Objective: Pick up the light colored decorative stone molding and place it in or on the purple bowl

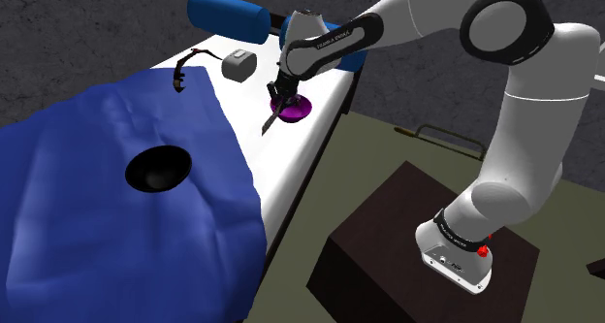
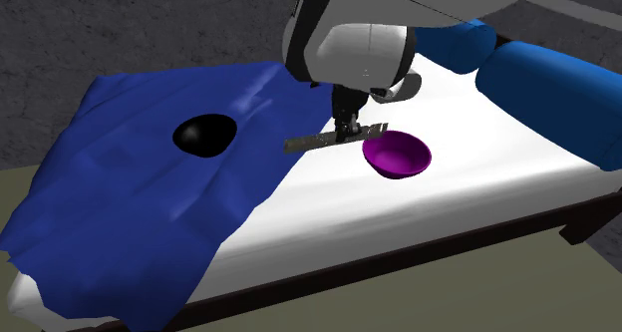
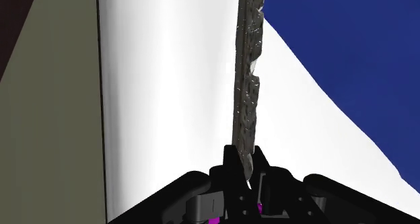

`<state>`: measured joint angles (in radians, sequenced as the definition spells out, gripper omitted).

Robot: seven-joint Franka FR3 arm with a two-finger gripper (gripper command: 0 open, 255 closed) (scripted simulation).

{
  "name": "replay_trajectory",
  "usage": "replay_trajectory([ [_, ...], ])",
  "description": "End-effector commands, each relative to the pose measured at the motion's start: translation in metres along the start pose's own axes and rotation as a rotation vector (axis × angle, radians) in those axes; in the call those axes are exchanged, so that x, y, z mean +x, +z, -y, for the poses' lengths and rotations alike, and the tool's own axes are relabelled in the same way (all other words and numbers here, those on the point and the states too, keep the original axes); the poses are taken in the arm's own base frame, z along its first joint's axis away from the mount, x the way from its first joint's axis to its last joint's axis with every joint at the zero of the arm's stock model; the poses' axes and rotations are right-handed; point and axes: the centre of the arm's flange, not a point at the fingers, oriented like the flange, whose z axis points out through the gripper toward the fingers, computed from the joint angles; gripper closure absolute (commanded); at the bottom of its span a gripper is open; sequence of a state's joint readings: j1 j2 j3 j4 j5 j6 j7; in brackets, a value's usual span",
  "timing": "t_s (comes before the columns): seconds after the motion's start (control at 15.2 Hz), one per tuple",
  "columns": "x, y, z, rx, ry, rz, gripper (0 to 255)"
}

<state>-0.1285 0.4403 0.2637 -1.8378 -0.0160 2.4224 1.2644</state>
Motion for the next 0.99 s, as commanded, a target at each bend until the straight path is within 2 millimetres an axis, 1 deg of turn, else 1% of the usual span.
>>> replay_trajectory([
  [0.0,0.030,-0.001,0.004,0.000,-0.001,0.000,255],
  [0.79,0.186,-0.012,0.028,0.000,-0.001,0.000,255],
  [0.86,0.196,-0.013,0.030,0.000,-0.001,0.000,255],
  [0.92,0.197,-0.008,0.029,0.000,-0.001,0.000,255],
])
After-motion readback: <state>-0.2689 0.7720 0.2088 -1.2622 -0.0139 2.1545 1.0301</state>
